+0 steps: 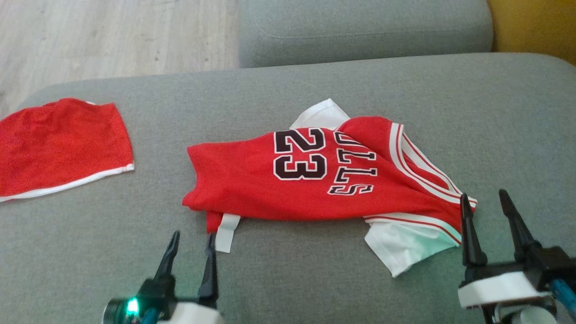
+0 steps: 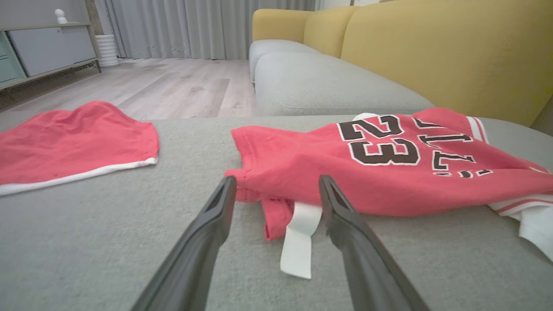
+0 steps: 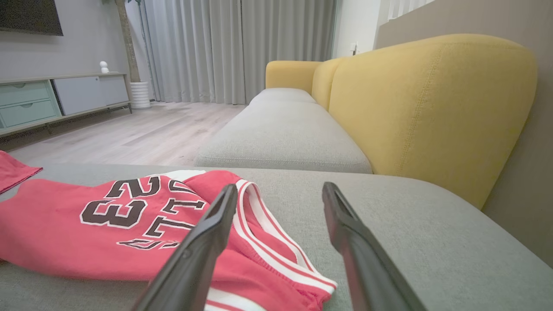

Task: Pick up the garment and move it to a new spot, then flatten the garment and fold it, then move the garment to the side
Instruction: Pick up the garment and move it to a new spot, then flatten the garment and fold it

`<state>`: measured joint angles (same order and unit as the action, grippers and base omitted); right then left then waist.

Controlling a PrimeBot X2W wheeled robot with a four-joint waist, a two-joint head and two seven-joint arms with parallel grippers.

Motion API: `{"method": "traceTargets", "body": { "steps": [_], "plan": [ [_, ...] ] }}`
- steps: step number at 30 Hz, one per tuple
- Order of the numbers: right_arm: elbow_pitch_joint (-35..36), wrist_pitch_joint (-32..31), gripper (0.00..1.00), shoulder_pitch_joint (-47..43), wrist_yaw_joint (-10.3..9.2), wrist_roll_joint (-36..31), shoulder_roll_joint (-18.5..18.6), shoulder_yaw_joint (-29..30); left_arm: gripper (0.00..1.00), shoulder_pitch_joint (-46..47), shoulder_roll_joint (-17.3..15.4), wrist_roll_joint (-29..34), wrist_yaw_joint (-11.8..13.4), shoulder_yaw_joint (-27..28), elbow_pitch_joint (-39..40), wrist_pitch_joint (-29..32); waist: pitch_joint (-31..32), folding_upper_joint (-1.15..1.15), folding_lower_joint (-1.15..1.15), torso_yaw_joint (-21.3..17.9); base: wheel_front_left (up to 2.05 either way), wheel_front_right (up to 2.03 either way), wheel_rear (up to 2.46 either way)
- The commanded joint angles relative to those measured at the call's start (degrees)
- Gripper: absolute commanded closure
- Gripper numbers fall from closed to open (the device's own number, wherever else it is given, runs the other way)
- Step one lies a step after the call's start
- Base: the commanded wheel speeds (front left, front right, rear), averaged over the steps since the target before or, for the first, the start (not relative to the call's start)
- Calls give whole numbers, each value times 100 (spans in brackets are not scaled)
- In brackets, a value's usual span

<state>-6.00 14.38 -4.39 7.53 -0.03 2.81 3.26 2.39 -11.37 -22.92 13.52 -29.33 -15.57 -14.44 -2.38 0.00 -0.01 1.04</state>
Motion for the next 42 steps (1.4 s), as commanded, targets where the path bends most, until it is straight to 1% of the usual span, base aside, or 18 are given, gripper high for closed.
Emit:
{"method": "traceTargets", "body": {
  "steps": [1, 3, 4, 10, 17, 23, 35, 38, 42],
  "plan": [
    [153, 62, 0, 39, -4, -29, 35, -93, 0, 25, 16, 93, -35, 342, 204, -55, 59, 0, 1, 59, 0, 0, 0],
    [124, 62, 0, -46, -4, -66, 31, -77, 0, -180, 79, 234, -117, 574, 210, -55, 98, 0, 1, 99, 0, 0, 0],
    [92, 62, 0, -118, -4, -83, 27, -62, 0, -353, 168, 341, -233, 788, 199, -55, 135, 0, 1, 131, 0, 0, 0],
    [40, 62, 0, -181, -4, -92, 21, -54, 0, -601, 441, 657, -527, 1307, 132, -55, 179, 0, 1, 179, 0, 0, 0],
    [26, 62, 0, -174, -4, -84, 16, -82, 0, -672, 625, 928, -823, 1711, 50, -55, 208, 0, 1, 210, 0, 0, 0],
    [3, 62, 0, -168, -4, -55, 14, -148, 0, -673, 713, 1096, -978, 2004, 12, -55, 208, 0, 1, 222, 0, 0, 0],
    [-34, 62, 0, -86, -4, 3, 11, -285, 0, -578, 813, 1313, -1156, 2269, 36, -56, 112, 0, 1, 125, 0, 0, 0],
    [-25, 62, 0, 4, -4, 26, 11, -328, 0, -368, 824, 1353, -1291, 2229, -35, -56, 21, 0, 1, 56, 0, 0, 0],
    [-14, 62, 0, 154, -4, 53, 44, -432, 0, 139, 835, 1350, -1452, 2118, -275, -56, -140, 0, 1, -67, 0, 0, 0]
  ]
}}
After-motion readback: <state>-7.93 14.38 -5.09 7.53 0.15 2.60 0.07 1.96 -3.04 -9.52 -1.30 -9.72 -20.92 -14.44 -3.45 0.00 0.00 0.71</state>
